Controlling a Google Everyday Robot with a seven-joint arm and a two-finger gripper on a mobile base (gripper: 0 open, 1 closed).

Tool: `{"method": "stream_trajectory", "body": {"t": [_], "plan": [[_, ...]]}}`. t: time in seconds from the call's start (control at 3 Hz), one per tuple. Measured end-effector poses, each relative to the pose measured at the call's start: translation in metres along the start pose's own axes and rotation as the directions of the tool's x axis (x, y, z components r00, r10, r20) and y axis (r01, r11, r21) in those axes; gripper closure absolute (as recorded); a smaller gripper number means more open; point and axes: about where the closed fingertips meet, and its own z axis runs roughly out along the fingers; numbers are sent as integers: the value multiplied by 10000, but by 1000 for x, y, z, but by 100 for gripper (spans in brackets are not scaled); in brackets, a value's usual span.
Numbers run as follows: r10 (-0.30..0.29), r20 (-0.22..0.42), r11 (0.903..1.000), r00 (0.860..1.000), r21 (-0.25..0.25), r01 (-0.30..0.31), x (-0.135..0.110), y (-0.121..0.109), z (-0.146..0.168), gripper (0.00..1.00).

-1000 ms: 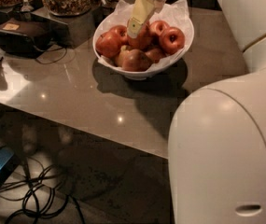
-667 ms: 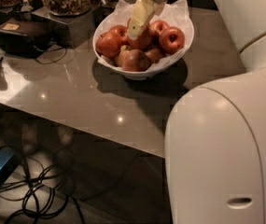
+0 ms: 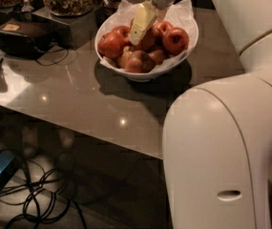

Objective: Pick apple from white bowl

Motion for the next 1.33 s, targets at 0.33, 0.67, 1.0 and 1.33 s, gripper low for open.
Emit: {"method": "stream_trajectory", "body": {"t": [0.33,0.67,1.0,1.33], "plan": [[73,-73,9999,9999,-89,-73,-1,-1,7,22],[89,-125,9998,9999,-172,-91,-2,-2,12,23],[174,-133,9996,9998,-240,-177,-1,-4,16,24],[123,-161,9994,9998,-319,-128,-4,-4,21,25]]}}
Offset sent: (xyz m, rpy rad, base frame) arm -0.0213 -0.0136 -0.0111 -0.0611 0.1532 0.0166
